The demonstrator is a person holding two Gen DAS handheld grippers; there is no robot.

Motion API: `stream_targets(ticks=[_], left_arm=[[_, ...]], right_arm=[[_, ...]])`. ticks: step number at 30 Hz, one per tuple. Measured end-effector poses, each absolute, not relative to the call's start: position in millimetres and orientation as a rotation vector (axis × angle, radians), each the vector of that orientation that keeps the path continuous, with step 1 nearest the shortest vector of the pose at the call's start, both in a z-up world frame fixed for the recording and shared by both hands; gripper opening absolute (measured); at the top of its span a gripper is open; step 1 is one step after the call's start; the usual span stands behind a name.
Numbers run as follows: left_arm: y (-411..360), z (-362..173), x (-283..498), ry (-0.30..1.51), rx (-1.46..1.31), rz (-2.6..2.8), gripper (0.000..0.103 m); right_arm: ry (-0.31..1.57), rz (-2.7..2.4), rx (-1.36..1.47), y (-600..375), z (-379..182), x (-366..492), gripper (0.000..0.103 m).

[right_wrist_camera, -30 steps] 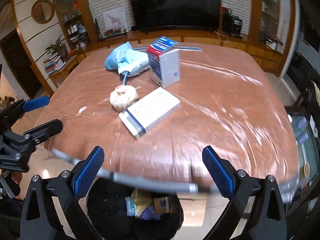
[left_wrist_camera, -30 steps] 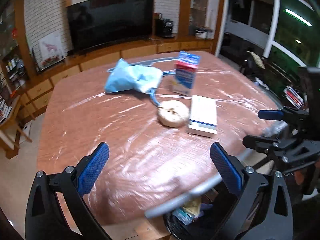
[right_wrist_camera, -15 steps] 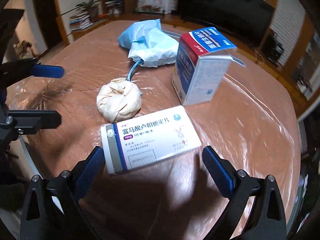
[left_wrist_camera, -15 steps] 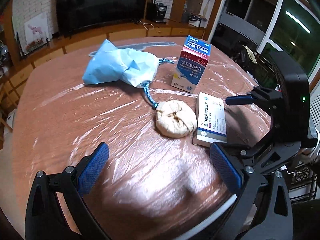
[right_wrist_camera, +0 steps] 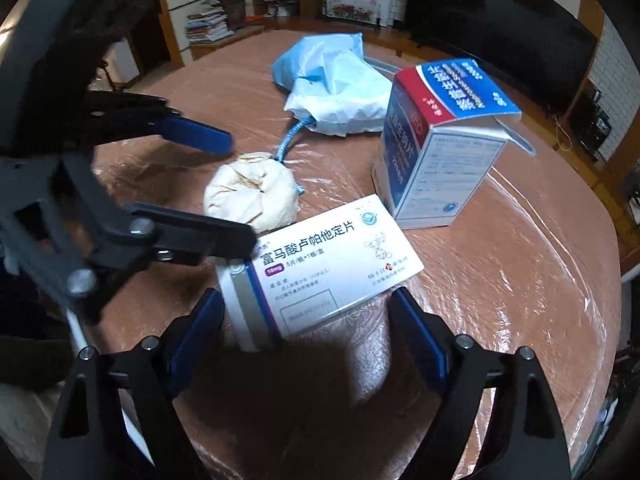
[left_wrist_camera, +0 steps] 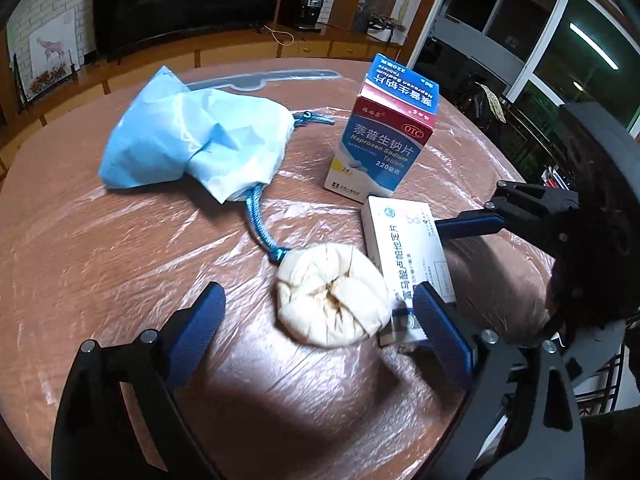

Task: Collect trash
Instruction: 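Grasp the wrapped bun with the left tool while the right tool grasps the white medicine box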

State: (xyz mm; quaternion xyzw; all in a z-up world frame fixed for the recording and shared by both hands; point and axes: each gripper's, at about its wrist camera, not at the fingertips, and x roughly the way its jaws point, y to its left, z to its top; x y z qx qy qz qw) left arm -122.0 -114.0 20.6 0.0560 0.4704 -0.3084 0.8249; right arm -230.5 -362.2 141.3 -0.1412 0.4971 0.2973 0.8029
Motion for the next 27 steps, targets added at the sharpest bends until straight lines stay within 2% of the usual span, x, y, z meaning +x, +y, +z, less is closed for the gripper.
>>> stream_targets(ticks=[1, 2, 4, 6, 8, 15, 18, 20, 25, 27], left_arm=[[-116, 20, -120, 0.998, 0.122, -0.650, 0.096], [-116, 20, -119, 0.993, 0.122, -0.647, 0.088], [-116, 18, -114, 1.005, 0.107, -0.652, 0.081], [-116, 18, -113, 1.011, 0.092, -0.677, 0.081], [-116, 19, -112, 1.016, 0.086, -0.703, 0.081], [-127, 20, -111, 1.013, 0.135, -0.701, 0.081], [-132, 21, -113, 1.005, 0.158, -0.696, 0.068], [-133, 23, -115, 0.998, 0.158, -0.693, 0.061], [-128, 23, -116, 1.006, 0.137, -0.685, 0.055], [-123, 23, -115, 1.000, 0.146, -0.653, 0.054]], right_arm=[[1.077, 0.625, -0.296, -367, 142, -230, 0.085], [1.086, 0.622, -0.280, -370, 142, -229, 0.085], [1.078, 0.638, -0.278, -375, 144, -231, 0.085], [1.062, 0.642, -0.308, -376, 145, -232, 0.088], [1.047, 0.658, -0.329, -376, 147, -232, 0.095], [1.052, 0.706, -0.397, -362, 142, -221, 0.096], [1.051, 0.715, -0.424, -360, 138, -226, 0.090], [1.058, 0.737, -0.394, -362, 140, -228, 0.081], [1.066, 0.726, -0.391, -363, 141, -234, 0.080], [1.081, 0.693, -0.384, -361, 141, -233, 0.083]])
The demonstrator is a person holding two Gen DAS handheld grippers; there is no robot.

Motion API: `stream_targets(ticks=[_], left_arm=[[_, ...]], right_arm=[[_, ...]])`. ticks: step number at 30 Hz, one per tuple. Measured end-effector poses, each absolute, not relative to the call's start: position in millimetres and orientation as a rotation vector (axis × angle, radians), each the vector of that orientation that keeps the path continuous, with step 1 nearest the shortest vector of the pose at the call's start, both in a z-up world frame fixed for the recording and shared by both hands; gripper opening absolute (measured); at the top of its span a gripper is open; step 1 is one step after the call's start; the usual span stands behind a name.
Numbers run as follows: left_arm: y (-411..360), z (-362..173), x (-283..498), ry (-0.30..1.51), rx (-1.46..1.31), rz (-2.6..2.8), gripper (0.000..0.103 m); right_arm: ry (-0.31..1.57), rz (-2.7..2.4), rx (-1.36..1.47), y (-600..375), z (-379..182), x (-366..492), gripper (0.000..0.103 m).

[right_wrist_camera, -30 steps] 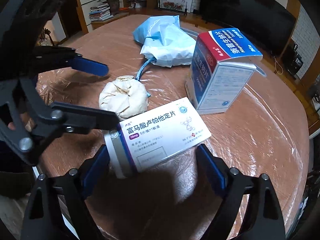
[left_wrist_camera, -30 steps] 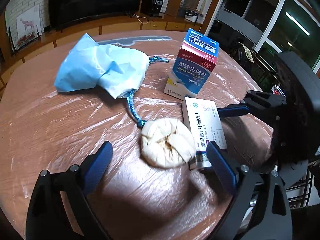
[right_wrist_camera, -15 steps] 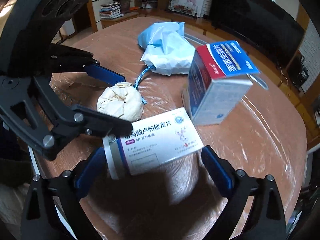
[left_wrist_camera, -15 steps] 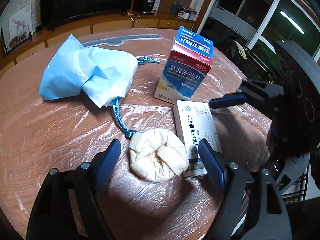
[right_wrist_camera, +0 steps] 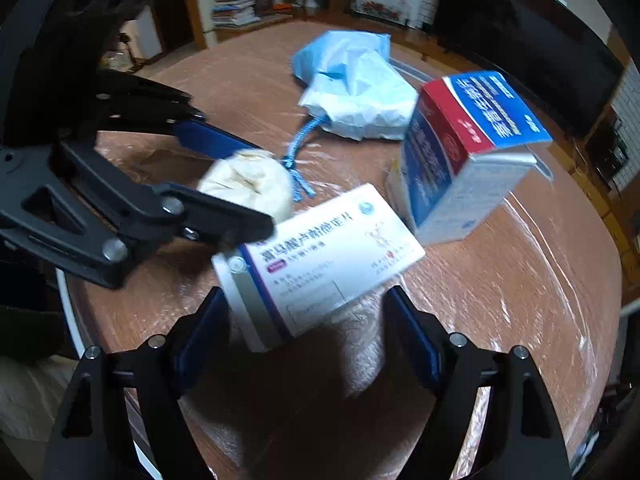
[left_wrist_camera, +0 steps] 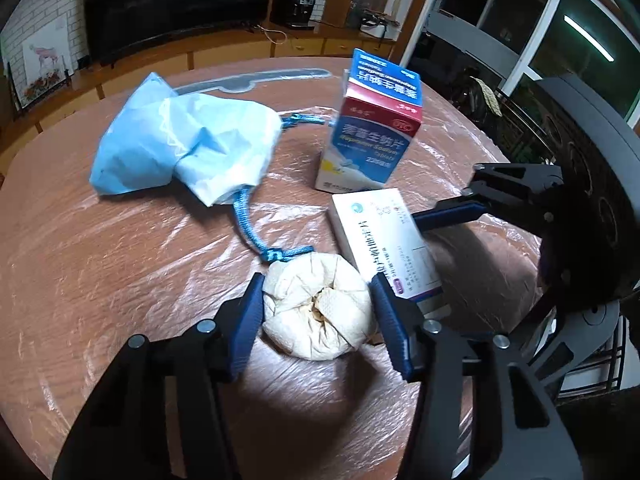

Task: Collect trash
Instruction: 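Grasp the wrapped bun with the left tool while the right tool grasps the white medicine box, then carry the bun and white medicine box in both tools over the trash bin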

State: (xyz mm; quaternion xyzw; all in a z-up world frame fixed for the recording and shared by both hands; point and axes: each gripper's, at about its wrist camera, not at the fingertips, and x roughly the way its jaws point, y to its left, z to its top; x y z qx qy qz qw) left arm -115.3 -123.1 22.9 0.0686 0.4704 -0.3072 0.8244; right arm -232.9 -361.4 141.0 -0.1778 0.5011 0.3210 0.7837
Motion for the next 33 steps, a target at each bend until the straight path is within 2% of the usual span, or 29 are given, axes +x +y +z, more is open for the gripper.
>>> stream_targets(ticks=[3, 6, 11, 17, 19, 23, 26, 33], left_arm=[[-114, 20, -111, 1.002, 0.151, -0.616, 0.053], [-104, 20, -112, 0.999, 0.139, -0.594, 0.053], [-96, 19, -114, 1.006, 0.120, -0.595, 0.053], [-90, 19, -116, 0.996, 0.105, -0.575, 0.053], [-87, 17, -118, 0.994, 0.092, -0.565, 0.053], [-84, 17, -124, 0.989, 0.099, -0.562, 0.053], [-86, 18, -126, 0.982, 0.109, -0.556, 0.053], [-83, 22, -132, 0.973, 0.068, -0.556, 0.052]], right_arm=[[1.110, 0.657, -0.235, -368, 147, -227, 0.090], [1.120, 0.614, -0.138, -369, 150, -226, 0.090], [1.089, 0.603, -0.225, -352, 148, -225, 0.093], [1.179, 0.492, -0.103, -352, 145, -197, 0.093], [1.176, 0.438, -0.125, -345, 140, -197, 0.088], [1.151, 0.405, -0.112, -342, 142, -199, 0.061], [1.145, 0.408, -0.094, -343, 142, -198, 0.056], [1.105, 0.419, -0.012, -362, 152, -209, 0.054]])
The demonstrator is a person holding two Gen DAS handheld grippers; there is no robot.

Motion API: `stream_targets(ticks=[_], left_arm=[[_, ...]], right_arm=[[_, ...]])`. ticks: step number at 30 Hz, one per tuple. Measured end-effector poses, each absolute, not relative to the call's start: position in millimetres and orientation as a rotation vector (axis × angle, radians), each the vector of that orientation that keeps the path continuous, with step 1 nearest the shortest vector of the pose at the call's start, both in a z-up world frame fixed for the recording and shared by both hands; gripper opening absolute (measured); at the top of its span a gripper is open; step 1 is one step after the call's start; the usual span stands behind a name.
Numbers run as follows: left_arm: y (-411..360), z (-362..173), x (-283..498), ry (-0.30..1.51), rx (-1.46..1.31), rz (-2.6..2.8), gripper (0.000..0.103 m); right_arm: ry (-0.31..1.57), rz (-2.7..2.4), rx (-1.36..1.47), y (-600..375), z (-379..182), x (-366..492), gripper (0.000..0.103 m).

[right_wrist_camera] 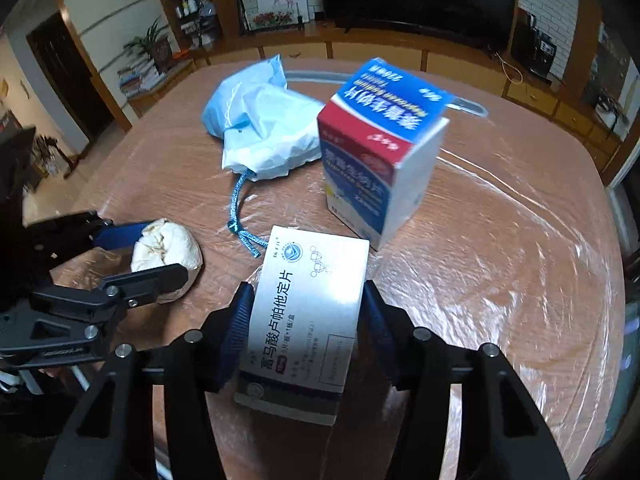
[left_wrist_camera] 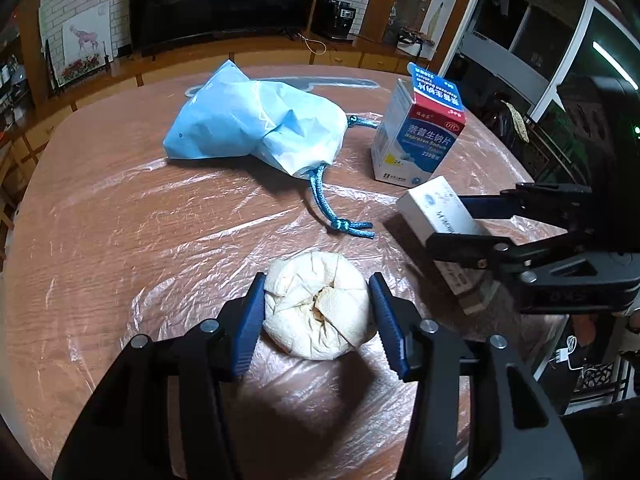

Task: Collect trash
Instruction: 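Carry the bun and white medicine box in both tools over the trash bin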

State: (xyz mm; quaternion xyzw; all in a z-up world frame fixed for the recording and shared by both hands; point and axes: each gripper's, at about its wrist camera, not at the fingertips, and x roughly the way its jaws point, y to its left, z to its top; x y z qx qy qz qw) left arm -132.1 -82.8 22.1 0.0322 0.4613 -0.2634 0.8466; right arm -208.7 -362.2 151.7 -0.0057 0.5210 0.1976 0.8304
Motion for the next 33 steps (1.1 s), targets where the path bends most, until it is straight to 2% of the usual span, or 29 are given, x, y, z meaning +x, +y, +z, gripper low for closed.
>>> stream_targets(ticks=[16, 33], left_arm=[[-75, 38, -147, 0.939, 0.026, -0.585, 0.052], [-75, 54, -193, 0.905, 0.054, -0.655, 0.052]], right_arm=[[1.072, 0.412, 0.207, -402, 158, -233, 0.053], [1.047, 0.398, 0.209, -393, 174, -288, 0.053]])
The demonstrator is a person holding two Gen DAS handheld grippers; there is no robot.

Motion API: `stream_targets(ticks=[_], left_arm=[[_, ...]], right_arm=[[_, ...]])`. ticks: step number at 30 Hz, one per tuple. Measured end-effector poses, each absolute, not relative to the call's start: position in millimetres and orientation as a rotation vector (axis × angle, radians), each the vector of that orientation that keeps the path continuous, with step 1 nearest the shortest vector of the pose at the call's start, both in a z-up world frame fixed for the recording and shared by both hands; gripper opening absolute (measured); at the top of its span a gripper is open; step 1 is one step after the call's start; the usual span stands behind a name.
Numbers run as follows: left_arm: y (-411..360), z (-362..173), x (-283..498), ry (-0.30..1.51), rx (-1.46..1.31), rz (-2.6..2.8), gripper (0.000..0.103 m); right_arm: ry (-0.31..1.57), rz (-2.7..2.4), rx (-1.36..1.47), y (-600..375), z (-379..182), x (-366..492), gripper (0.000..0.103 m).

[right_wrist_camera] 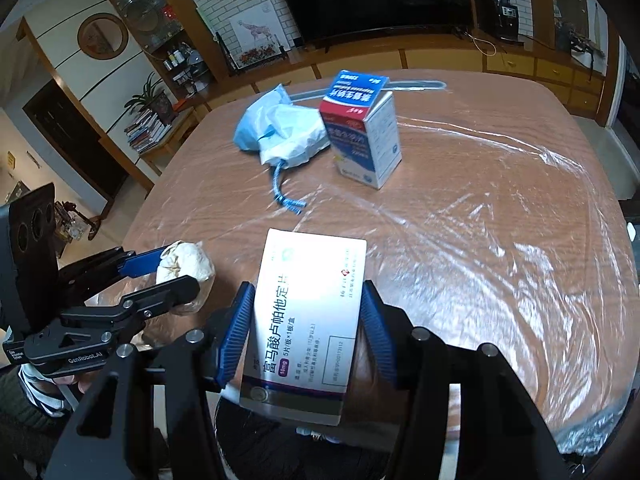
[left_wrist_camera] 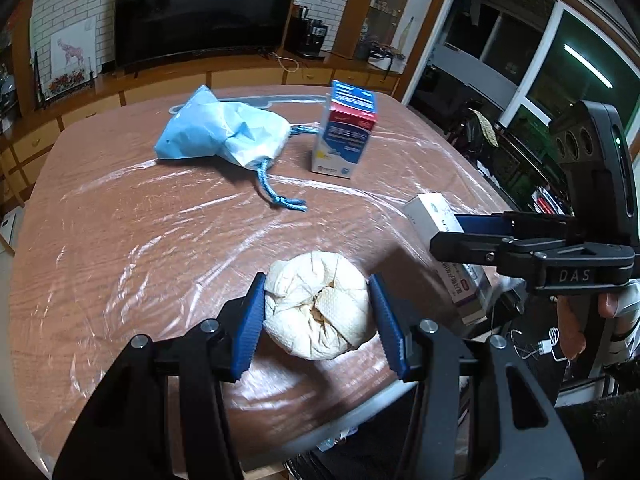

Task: Collect trash
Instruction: 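Carry the bun and white medicine box in both tools over the trash bin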

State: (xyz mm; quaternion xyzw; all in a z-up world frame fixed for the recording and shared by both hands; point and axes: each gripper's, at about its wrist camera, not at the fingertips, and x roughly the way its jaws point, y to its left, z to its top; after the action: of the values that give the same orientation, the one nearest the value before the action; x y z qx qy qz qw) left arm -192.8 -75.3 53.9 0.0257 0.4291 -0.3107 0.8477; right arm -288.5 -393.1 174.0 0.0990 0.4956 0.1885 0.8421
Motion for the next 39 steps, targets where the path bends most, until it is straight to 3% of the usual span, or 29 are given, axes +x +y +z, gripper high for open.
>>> stream_targets(ticks=[24, 39], left_arm=[[-80, 52, -262, 0.920, 0.126, -0.776, 0.052], [-90, 28, -294, 0.973, 0.216, -0.831, 0.052]], right_arm=[[1.071, 0.396, 0.181, -379, 184, -366, 0.053], [1.145, 0.380, 0.134, -376, 162, -393, 0.053]])
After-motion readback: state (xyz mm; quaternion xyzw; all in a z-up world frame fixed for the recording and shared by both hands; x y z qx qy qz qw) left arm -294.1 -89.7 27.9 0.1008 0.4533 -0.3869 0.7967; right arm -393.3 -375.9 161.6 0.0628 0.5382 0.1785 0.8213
